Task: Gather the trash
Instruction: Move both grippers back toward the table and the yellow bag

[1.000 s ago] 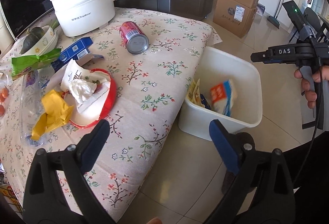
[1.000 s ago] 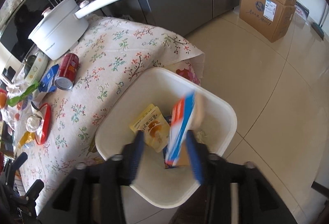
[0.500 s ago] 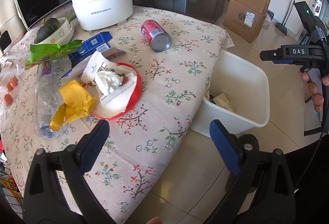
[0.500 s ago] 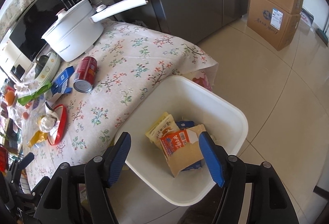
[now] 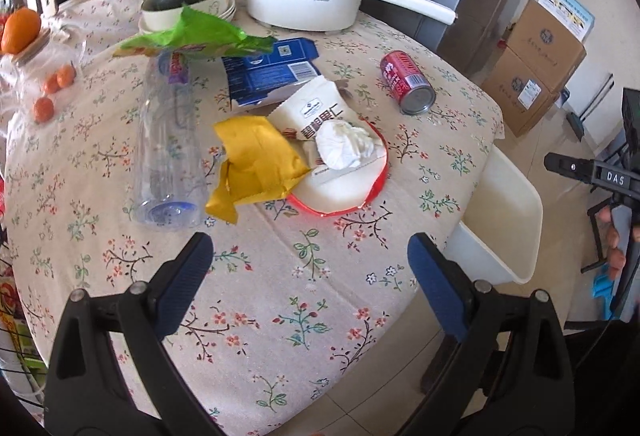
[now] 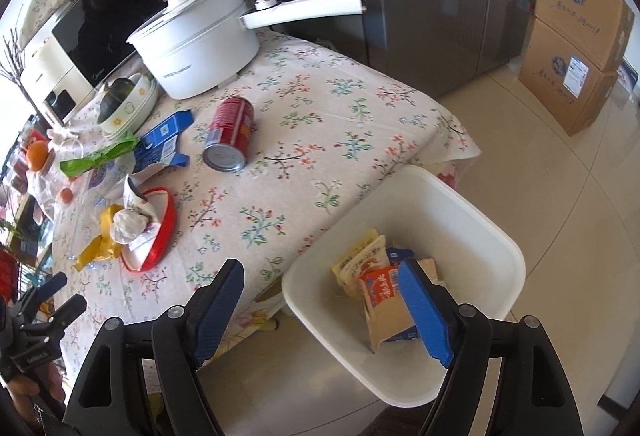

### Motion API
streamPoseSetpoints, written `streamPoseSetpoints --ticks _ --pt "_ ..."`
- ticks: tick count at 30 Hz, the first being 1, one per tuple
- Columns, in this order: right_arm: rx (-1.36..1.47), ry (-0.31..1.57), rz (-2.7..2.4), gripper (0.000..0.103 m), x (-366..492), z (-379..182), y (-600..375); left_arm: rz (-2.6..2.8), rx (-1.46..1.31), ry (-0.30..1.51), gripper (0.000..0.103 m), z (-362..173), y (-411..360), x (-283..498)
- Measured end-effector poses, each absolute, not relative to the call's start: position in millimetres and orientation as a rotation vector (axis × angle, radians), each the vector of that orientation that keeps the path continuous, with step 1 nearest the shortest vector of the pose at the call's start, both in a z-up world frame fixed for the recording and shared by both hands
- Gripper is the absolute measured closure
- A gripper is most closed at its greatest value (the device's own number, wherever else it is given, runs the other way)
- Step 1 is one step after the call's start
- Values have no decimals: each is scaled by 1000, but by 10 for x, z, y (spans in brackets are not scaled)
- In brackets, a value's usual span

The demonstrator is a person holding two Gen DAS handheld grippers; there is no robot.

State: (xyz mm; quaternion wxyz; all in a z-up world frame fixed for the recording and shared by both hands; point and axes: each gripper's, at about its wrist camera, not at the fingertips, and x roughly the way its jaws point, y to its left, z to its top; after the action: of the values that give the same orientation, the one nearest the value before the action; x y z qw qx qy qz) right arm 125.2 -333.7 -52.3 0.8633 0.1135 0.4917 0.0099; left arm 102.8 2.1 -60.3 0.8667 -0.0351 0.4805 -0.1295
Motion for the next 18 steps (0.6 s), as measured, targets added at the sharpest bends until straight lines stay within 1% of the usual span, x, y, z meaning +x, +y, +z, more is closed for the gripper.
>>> streamPoseSetpoints --ticks 4,9,11,13,16,18 --pt "222 1038 41 22 1319 -528 -3195 -261 -179 1012 6 -697 205 1061" --pt "196 1050 63 22 1370 -549 -3054 -233 -280 997 20 -852 324 1116" --pt "188 1056 69 22 1374 -565 -3021 -222 -321 992 23 -916 358 1151" --pt "181 1060 73 22 1375 -581 -3003 -197 -344 969 23 -928 401 1189" --pt "175 1065 72 22 1371 -602 -3007 -177 -289 935 24 -925 384 1256" --pt "176 1068 69 22 1375 -614 -3022 -180 -252 920 34 -921 364 1284"
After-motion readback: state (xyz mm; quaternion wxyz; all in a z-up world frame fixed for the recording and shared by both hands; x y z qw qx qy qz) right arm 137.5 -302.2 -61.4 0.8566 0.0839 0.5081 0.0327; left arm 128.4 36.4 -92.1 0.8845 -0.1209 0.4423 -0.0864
